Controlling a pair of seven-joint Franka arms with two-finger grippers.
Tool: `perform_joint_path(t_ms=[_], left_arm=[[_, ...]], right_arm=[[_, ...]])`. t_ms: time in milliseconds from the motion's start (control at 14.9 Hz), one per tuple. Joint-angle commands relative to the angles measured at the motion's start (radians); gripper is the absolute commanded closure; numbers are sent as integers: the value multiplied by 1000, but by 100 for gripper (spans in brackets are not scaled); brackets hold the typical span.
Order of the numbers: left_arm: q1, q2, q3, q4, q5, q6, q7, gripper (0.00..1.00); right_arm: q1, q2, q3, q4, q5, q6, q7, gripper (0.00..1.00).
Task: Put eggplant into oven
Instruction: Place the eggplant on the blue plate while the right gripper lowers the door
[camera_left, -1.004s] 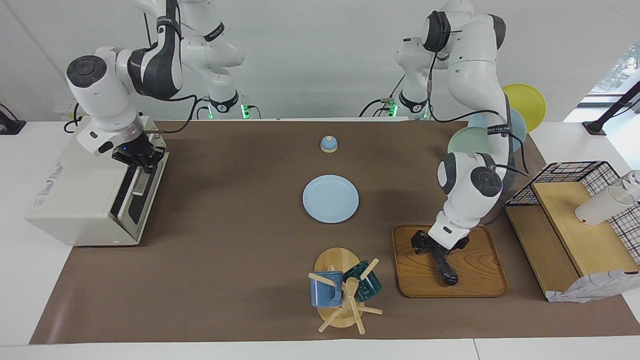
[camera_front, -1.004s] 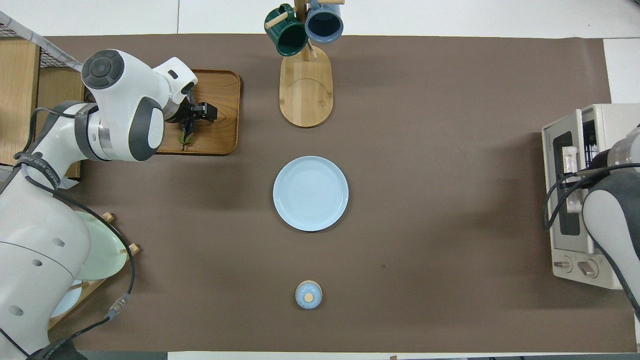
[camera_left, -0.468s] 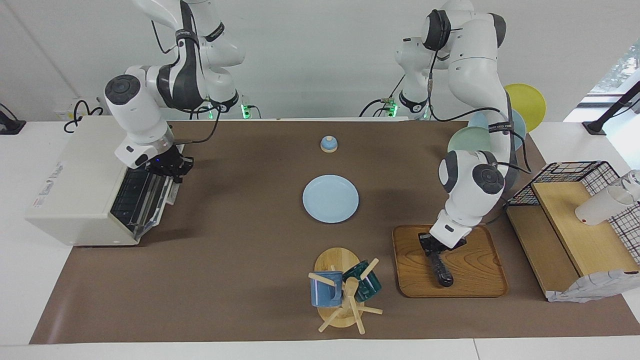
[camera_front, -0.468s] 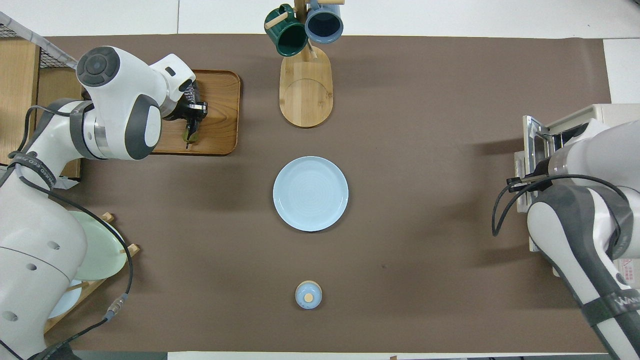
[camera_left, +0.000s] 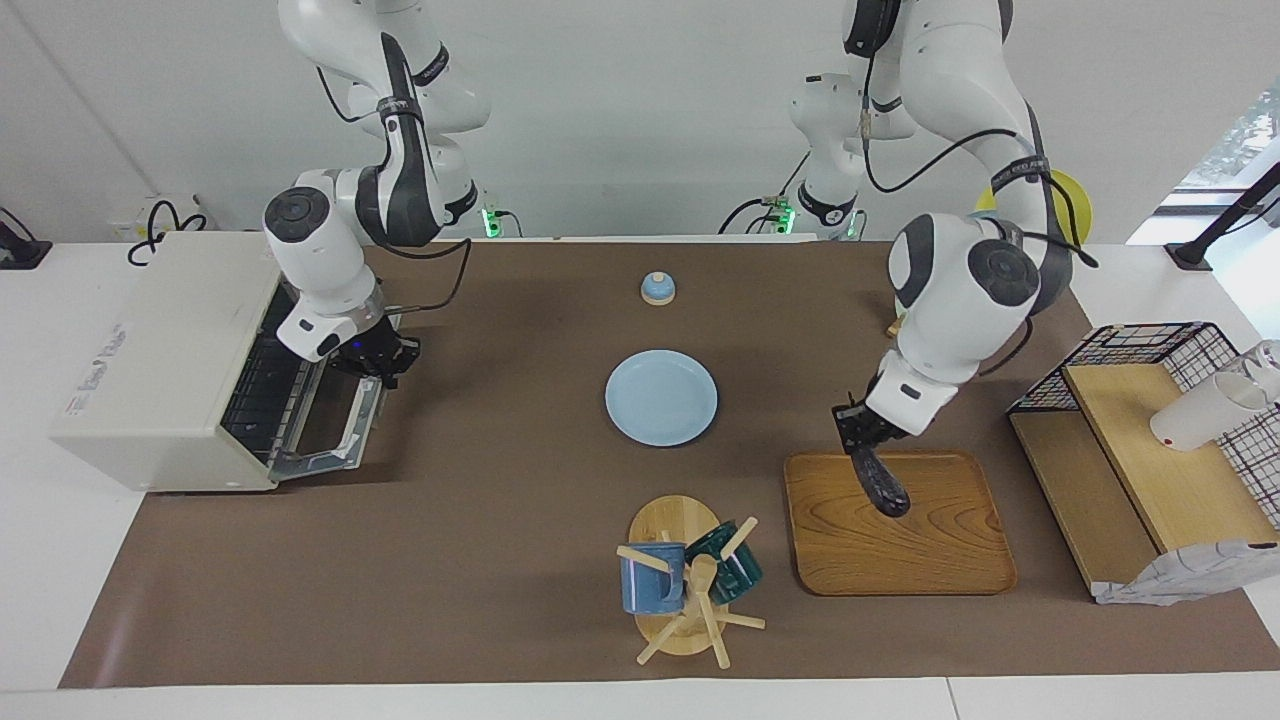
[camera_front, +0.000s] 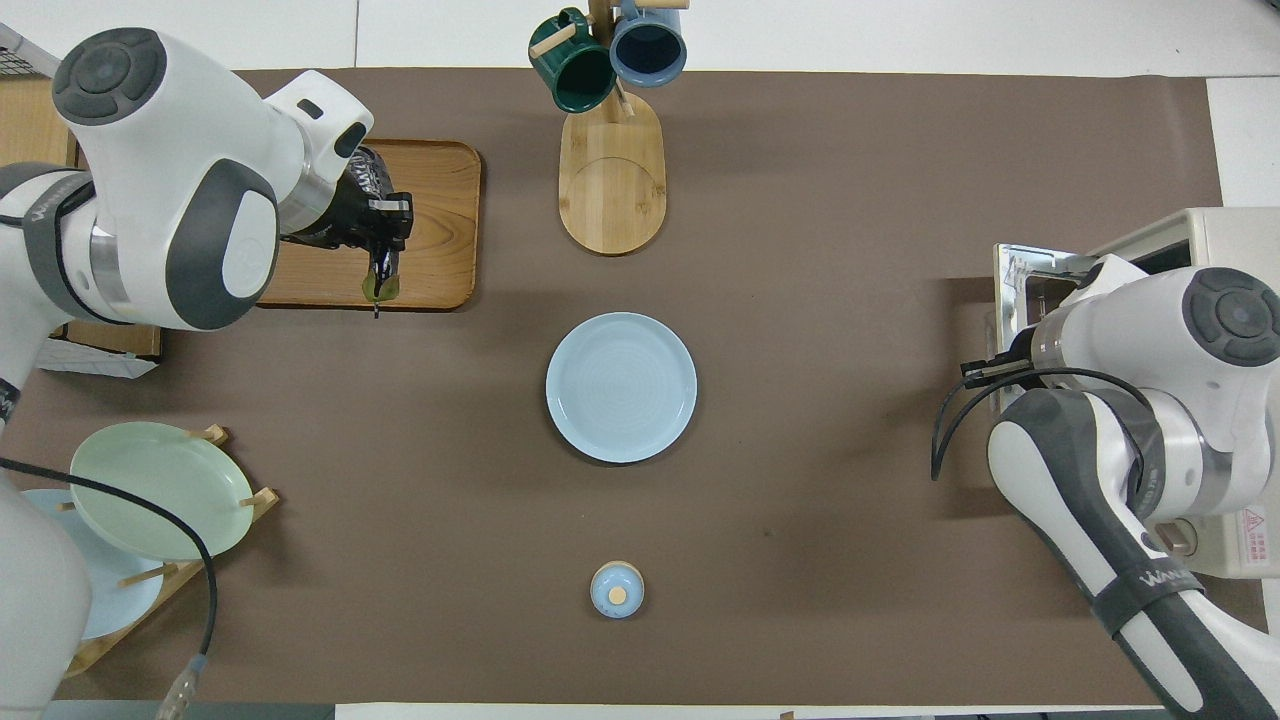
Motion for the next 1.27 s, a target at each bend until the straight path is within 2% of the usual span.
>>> perform_joint_path(t_ms=[0, 201, 401, 535, 669, 803, 1204], left_arm=[[-109, -90, 13, -98, -31, -16, -126, 100], [-213, -118, 15, -158, -37, 22, -212, 100], [-328, -170, 13, -310, -37, 181, -304, 100], [-410, -161, 15, -397, -37, 324, -375, 100], [-474, -109, 15, -421, -37, 419, -415, 100], [-505, -60, 16, -422, -37, 462, -423, 100], [-491, -33, 16, -416, -37, 470, -395, 100]], right_arm=[[-22, 88, -21, 10, -17, 113, -7, 100], [9, 116, -21, 11, 58, 119, 6, 100], [44, 116, -21, 14, 60, 116, 62, 100], [67, 117, -21, 34, 68, 102, 64, 100], [96, 117, -21, 103, 92, 17, 70, 100], [130, 128, -21, 175, 94, -71, 82, 100], [179, 127, -14, 194, 94, -79, 161, 100]])
